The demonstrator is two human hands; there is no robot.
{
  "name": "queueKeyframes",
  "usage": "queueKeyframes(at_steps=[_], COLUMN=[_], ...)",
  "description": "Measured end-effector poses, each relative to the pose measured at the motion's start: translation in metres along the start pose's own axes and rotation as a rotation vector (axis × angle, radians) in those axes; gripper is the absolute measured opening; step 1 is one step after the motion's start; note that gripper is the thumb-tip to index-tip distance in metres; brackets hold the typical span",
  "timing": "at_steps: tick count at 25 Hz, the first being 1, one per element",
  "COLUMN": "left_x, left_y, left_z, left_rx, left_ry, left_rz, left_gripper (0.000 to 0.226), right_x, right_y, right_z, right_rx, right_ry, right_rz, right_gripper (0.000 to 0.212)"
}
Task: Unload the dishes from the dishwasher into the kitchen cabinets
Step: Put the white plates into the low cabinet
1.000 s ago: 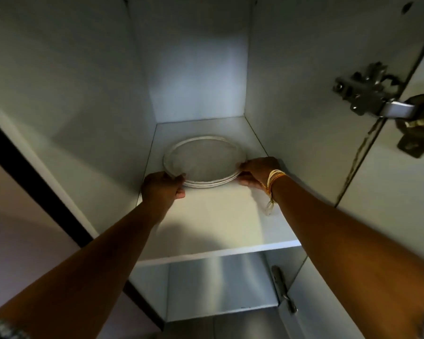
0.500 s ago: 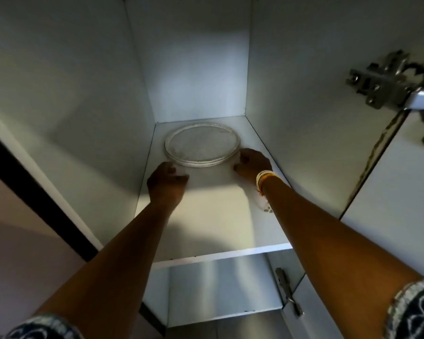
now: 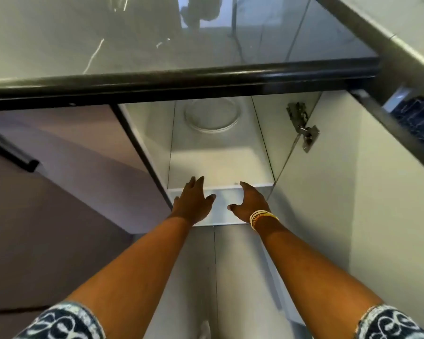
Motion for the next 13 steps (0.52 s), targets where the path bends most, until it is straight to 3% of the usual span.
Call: queueKeyframes(at_steps=[7,13], left_x=[0.05,0.054], left_y=[0.178,0.292], left_z=[-0.006,0.014], left_rx=[-0.039,-0.076], left_ry=[-0.294,-0.475], left_rz=[0.086,0.212], left_gripper=[0.065,0.062], right_x=[-0.012,0.037], right_y=[0.166,0.284], right_z=[-0.018,-0.032], right_rx=[-0.026,-0.089], right_ry=[-0.019,0.011], right_rz=[0.016,-0.027], right_gripper=[0.073,0.071])
Point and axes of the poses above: each hand's wrist, its own y-axis away from the middle knuckle, its own z-axis out of the palm, x = y × z, the point moved 1 cm from there along -y, towards the middle knuckle, and after that the axes turned 13 degrees about y, right-handed, at the moved point
